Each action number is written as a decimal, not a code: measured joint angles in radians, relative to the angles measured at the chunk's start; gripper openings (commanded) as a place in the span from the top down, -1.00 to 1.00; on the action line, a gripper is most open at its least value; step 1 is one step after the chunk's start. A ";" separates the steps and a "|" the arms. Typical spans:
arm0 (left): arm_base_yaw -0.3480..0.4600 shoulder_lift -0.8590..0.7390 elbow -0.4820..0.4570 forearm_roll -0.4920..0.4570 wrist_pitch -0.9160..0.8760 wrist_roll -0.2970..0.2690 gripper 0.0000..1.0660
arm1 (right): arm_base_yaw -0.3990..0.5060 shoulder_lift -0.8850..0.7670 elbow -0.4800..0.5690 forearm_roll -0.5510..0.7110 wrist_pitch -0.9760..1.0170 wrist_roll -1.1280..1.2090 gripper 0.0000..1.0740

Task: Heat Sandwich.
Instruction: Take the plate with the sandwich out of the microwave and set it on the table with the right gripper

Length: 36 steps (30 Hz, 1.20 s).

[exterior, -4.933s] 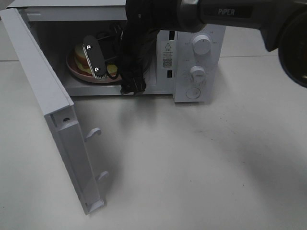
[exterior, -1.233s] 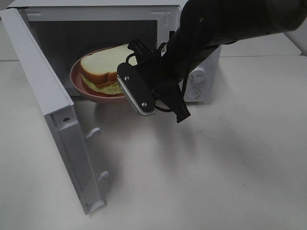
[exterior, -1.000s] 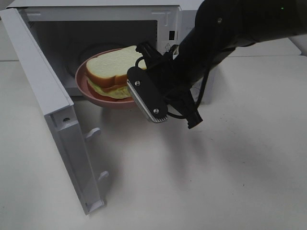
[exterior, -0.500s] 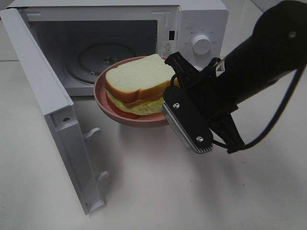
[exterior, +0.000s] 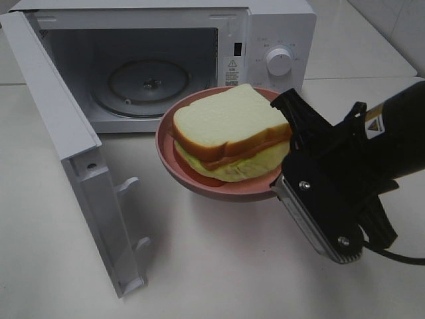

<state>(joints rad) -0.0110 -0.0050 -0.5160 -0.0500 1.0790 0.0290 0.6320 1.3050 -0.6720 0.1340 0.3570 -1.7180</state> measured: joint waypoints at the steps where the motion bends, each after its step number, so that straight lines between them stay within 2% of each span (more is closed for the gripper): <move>1: 0.000 0.000 0.000 0.000 0.000 0.000 -0.83 | 0.000 -0.016 0.012 0.000 0.001 0.000 1.00; 15: 0.000 0.000 0.000 0.000 0.000 0.000 -0.83 | 0.000 -0.209 0.134 -0.028 0.016 0.080 1.00; 25: 0.000 0.000 0.000 0.000 0.000 0.000 -0.83 | 0.000 -0.339 0.217 -0.148 0.065 0.270 1.00; 36: 0.000 0.000 0.000 0.000 0.000 0.000 -0.83 | 0.000 -0.354 0.238 -0.323 0.086 0.572 1.00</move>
<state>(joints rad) -0.0110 -0.0050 -0.5160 -0.0500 1.0790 0.0290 0.6320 0.9510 -0.4340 -0.1890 0.4430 -1.1460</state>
